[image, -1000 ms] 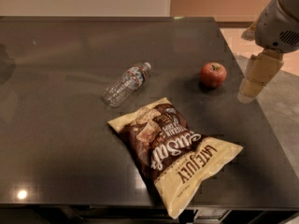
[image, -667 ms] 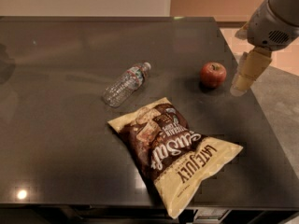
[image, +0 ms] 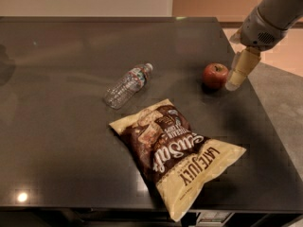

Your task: Pick apple

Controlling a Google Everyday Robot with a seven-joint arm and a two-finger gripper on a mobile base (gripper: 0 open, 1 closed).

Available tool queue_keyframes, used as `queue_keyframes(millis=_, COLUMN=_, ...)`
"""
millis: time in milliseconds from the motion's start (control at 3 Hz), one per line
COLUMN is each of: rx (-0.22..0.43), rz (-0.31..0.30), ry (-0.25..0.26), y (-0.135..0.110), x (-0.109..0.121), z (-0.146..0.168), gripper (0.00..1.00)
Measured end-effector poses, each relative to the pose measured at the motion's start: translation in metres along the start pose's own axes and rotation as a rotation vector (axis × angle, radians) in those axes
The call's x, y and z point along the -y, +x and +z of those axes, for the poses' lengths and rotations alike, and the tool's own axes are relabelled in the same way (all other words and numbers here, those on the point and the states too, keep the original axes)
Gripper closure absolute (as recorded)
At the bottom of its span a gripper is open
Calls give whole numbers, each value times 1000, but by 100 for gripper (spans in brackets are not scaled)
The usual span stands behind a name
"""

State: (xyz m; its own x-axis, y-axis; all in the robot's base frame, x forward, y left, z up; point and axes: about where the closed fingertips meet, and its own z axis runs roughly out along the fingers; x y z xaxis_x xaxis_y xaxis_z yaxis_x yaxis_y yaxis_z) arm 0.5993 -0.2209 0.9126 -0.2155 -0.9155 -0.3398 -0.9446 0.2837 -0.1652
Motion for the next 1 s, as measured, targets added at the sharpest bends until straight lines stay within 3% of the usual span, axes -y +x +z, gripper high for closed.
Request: queue_keyframes(millis=1000, rx=43, rz=42, ry=-73, y=10, x=33, z=58, gripper=0)
